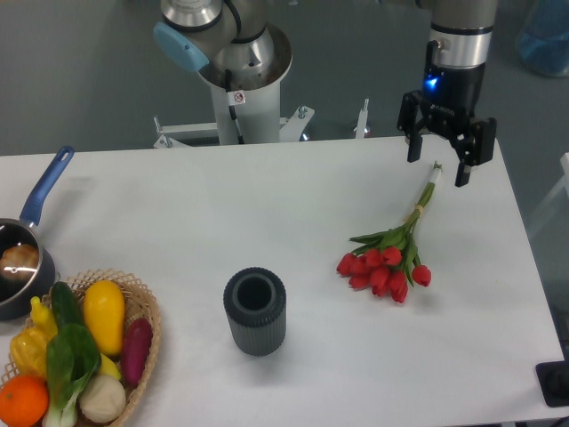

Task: Pick up the flowers from the table
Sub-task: 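Open the gripper above the green stems of the red tulips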

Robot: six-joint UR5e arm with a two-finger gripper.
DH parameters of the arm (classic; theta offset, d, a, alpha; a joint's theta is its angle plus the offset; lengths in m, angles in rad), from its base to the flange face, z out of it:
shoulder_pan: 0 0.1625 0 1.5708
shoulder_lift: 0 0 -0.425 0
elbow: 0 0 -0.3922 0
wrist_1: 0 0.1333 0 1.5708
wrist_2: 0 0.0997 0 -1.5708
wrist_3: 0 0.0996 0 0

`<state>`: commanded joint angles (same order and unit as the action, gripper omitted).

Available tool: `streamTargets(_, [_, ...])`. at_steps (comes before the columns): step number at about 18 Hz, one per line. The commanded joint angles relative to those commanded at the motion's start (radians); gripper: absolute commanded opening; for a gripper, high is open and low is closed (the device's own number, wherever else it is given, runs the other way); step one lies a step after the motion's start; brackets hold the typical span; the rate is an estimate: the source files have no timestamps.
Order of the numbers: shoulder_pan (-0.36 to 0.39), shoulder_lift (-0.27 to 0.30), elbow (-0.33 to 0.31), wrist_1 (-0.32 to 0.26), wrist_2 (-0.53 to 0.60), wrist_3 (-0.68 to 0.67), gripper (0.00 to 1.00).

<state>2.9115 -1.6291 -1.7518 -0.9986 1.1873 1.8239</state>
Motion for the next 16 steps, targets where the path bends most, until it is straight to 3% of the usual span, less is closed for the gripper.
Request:
streamTargets(9, [0.0,0.006,-0.015,0.0,0.0,-0.017,1.0])
streamTargets(16, [0.0,0.0,-0.072,0.008,-0.003,-0.074,1.0])
